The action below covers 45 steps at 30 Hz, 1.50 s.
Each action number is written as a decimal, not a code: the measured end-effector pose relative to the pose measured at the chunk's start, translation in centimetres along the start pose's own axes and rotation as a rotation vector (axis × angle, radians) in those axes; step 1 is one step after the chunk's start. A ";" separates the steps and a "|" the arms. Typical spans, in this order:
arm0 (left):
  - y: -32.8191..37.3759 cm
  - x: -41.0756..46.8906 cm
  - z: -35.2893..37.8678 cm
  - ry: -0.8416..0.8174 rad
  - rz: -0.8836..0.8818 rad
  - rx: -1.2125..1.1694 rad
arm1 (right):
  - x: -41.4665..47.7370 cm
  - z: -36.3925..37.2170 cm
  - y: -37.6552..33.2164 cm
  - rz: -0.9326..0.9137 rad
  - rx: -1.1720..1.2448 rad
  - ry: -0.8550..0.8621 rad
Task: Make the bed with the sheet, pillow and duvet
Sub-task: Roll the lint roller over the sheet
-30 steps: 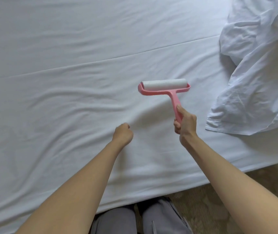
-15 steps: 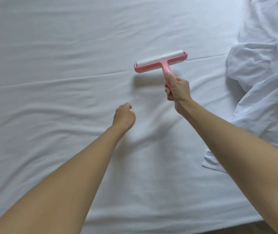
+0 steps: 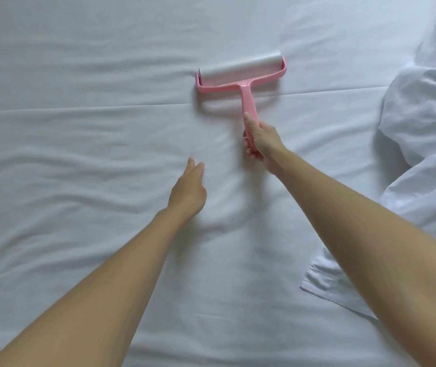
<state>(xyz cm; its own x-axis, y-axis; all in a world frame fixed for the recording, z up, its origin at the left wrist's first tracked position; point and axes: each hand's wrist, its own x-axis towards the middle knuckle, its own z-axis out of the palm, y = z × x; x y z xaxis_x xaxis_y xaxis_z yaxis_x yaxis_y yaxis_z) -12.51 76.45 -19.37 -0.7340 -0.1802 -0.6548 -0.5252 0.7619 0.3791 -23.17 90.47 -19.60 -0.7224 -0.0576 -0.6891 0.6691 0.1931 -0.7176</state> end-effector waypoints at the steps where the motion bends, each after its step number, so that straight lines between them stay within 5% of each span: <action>1: 0.0 -0.3 0.2 0.003 -0.006 0.005 | -0.5 -0.1 0.9 -0.001 0.003 0.001; 21: -0.5 -9.0 4.0 -0.001 0.026 0.002 | -14.7 -2.8 11.5 0.152 0.022 -0.083; 29: -0.1 -15.2 7.2 0.035 0.024 -0.233 | -21.3 -2.8 16.3 0.187 0.046 -0.042; 34: 0.8 -18.9 9.7 -0.058 -0.212 -0.802 | -25.5 -3.6 19.5 0.222 0.047 -0.085; 45: 0.8 -25.2 16.1 -0.309 -0.251 -0.868 | -33.4 -5.3 24.6 0.276 0.053 -0.165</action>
<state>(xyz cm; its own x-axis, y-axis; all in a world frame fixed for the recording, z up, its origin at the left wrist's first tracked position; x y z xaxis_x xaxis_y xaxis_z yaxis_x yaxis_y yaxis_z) 12.56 91.62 -13.08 -0.4754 -0.0084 -0.8797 -0.8793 -0.0260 0.4755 16.52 102.31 -13.70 -0.4769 -0.1694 -0.8625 0.8472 0.1729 -0.5024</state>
